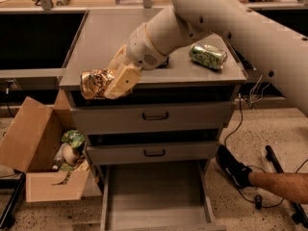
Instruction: Place orange can into bottom drawer
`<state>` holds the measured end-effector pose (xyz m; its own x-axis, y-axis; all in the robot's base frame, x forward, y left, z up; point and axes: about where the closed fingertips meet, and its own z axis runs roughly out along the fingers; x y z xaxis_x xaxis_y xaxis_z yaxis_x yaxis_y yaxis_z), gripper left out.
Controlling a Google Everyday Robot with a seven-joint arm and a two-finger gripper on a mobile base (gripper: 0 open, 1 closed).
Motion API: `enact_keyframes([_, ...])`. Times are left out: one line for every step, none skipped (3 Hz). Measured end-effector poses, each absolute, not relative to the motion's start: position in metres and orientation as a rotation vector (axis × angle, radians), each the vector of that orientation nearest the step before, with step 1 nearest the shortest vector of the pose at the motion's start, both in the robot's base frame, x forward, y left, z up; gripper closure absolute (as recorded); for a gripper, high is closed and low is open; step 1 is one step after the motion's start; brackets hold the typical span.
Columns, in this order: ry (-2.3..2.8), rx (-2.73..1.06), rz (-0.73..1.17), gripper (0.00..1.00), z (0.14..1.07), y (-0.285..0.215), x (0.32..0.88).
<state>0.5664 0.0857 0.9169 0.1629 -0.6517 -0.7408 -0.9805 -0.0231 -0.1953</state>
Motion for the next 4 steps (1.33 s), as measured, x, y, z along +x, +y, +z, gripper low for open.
enact_keyframes([1.629, -1.777, 0.627, 1.00, 0.885, 0.076, 0.529])
enact_keyframes([1.721, -1.793, 0.662, 1.00, 0.841, 0.068, 0.497])
enact_keyframes([1.721, -1.793, 0.662, 1.00, 0.841, 0.068, 0.497])
enact_keyframes([1.750, -1.813, 0.643, 1.00, 0.810, 0.061, 0.498])
